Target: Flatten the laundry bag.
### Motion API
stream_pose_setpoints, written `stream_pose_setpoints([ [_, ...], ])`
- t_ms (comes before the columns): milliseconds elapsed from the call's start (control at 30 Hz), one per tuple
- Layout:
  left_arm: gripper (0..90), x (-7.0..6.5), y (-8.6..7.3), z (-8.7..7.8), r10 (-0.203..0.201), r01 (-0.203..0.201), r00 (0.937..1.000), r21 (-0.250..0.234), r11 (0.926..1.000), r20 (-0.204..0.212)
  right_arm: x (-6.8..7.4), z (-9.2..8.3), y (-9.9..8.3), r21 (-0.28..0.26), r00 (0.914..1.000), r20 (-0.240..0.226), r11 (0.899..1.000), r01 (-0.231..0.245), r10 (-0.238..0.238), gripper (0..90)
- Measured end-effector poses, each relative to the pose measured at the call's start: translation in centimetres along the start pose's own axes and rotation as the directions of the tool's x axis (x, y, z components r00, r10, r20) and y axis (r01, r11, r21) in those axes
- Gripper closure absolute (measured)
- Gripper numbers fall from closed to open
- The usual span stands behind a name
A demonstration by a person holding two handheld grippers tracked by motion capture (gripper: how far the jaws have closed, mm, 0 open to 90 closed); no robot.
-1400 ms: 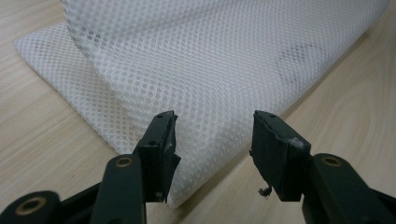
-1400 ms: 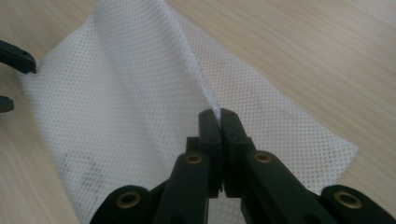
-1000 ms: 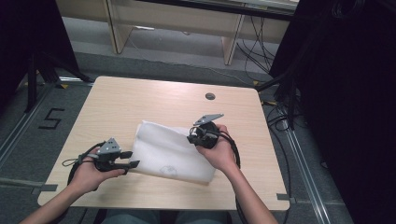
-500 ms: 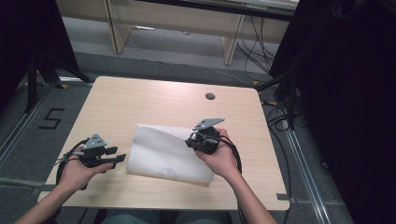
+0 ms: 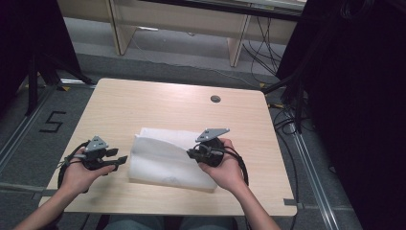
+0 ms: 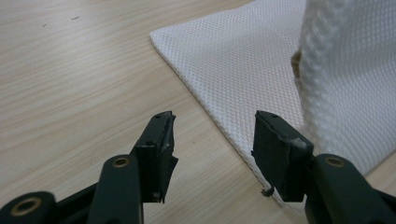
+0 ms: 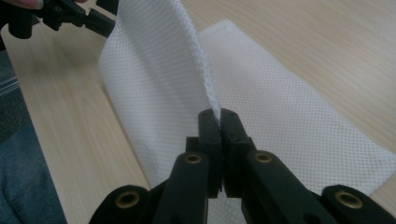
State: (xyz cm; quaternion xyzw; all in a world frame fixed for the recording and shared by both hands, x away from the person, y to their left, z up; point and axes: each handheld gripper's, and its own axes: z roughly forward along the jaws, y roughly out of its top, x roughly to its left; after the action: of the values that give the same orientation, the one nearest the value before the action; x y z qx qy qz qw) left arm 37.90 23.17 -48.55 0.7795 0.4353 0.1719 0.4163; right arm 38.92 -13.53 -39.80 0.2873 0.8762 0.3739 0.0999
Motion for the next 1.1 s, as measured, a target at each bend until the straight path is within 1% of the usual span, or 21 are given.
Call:
stream_pose_setpoints([
  [33, 48.0, 0.0, 0.0, 0.0, 0.0, 0.0, 1.0, -0.001, 1.0, 0.0, 0.2, 0.0, -0.1, 0.0, 0.9999, 0.005, 1.0, -0.015, 0.015, 89.7],
  [100, 47.8, -0.1, 0.0, 0.1, -0.011, 0.011, 0.9999, -0.012, 0.9999, 0.001, 0.4, 0.2, -0.3, -0.012, 1.0, 0.008, 1.0, -0.001, 0.001, 89.7],
  [133, 47.8, -0.1, 0.0, 0.1, -0.014, 0.014, 0.9999, -0.014, 0.9998, 0.002, 0.6, 0.2, -0.4, -0.014, 0.9998, 0.003, 1.0, -0.02, 0.02, 89.7],
  [167, 47.7, -0.1, 0.0, 0.1, -0.014, 0.014, 0.9999, -0.014, 0.9998, 0.002, 0.6, 0.2, -0.4, -0.014, 0.9998, 0.003, 1.0, -0.02, 0.02, 89.7],
  [200, 47.7, -0.1, 0.0, 0.1, -0.013, 0.013, 0.9999, -0.015, 0.9998, 0.002, 0.5, 0.2, -0.5, 0.001, 0.9999, -0.015, 1.0, 0.002, -0.002, 89.8],
  [233, 47.7, -0.1, 0.0, 0.1, -0.014, 0.014, 0.9999, -0.016, 0.9998, 0.002, 0.6, 0.3, -0.6, -0.006, 1.0, -0.006, 1.0, 0.005, -0.005, 89.7],
  [367, 47.4, 0.0, 0.0, 0.1, 0.003, -0.003, 1.0, -0.004, 1.0, 0.007, 1.0, 0.3, -0.9, -0.002, 0.9997, -0.008, 1.0, -0.021, 0.021, 89.8],
  [500, 47.3, 0.0, 0.0, 0.1, 0.007, -0.007, 0.9999, -0.004, 1.0, 0.01, 1.2, 0.3, -1.2, -0.007, 0.9999, -0.014, 1.0, -0.006, 0.006, 89.7],
  [533, 47.3, 0.0, 0.0, 0.1, 0.009, -0.009, 0.9999, -0.004, 1.0, 0.01, 1.2, 0.1, -1.3, 0.016, 0.9997, -0.024, 1.0, 0.001, 0.0, 89.7],
  [567, 47.3, -0.1, 0.0, 0.2, 0.006, -0.006, 0.9999, -0.009, 0.9999, 0.008, 1.3, 0.3, -1.4, -0.008, 0.9997, -0.023, 1.0, 0.008, -0.008, 89.7],
  [633, 47.2, -0.1, 0.0, 0.2, 0.003, -0.003, 1.0, -0.01, 0.9999, 0.009, 1.4, 0.1, -1.5, 0.015, 0.9997, -0.026, 1.0, -0.005, 0.006, 89.7],
  [667, 47.2, -0.2, 0.0, 0.3, -0.005, 0.005, 0.9999, -0.017, 0.9998, 0.013, 1.6, 0.3, -1.6, -0.002, 0.9996, -0.021, 1.0, -0.018, 0.018, 89.7],
  [700, 47.2, -0.1, 0.0, 0.2, 0.012, -0.012, 0.9998, -0.005, 0.9999, 0.015, 1.7, 0.4, -1.9, -0.001, 0.9996, -0.025, 1.0, -0.01, 0.01, 89.7],
  [800, 47.1, -0.3, 0.0, 0.3, 0.002, -0.002, 0.9997, -0.013, 0.9999, 0.023, 1.8, 0.5, -2.0, 0.007, 0.9993, -0.036, 1.0, -0.009, 0.009, 89.7],
  [833, 47.1, -0.3, 0.0, 0.3, 0.005, -0.005, 0.9997, -0.015, 0.9999, 0.022, 1.7, 0.4, -2.0, 0.019, 0.9988, -0.049, 1.0, 0.011, -0.01, 89.6],
  [867, 47.1, -0.3, 0.0, 0.3, 0.008, -0.007, 0.9997, -0.011, 0.9999, 0.025, 2.0, 0.5, -2.1, 0.021, 0.9995, -0.022, 1.0, -0.021, 0.022, 89.6],
  [900, 47.1, -0.4, 0.0, 0.4, 0.008, -0.008, 0.9997, -0.013, 0.9999, 0.025, 2.1, 0.4, -2.1, 0.033, 0.9988, -0.046, 0.999, -0.014, 0.015, 89.6],
  [967, 47.1, -0.4, 0.0, 0.4, 0.006, -0.005, 0.9997, -0.015, 0.9999, 0.024, 2.1, 0.4, -2.2, 0.031, 0.9993, -0.036, 1.0, -0.005, 0.006, 89.6],
  [1000, 47.1, -0.4, 0.0, 0.4, 0.006, -0.006, 0.9997, -0.017, 0.9998, 0.025, 2.1, 0.6, -2.3, 0.01, 0.9994, -0.034, 1.0, 0.002, -0.002, 89.6],
  [1033, 47.1, -0.4, 0.0, 0.4, 0.007, -0.006, 0.9994, -0.018, 0.9998, 0.033, 2.3, 0.4, -2.3, 0.035, 0.9989, -0.043, 0.999, -0.013, 0.015, 89.5],
  [1100, 47.0, -0.5, 0.0, 0.4, 0.008, -0.007, 0.9995, -0.022, 0.9997, 0.032, 2.4, 0.5, -2.5, 0.02, 0.9992, -0.039, 1.0, -0.004, 0.005, 89.4],
])
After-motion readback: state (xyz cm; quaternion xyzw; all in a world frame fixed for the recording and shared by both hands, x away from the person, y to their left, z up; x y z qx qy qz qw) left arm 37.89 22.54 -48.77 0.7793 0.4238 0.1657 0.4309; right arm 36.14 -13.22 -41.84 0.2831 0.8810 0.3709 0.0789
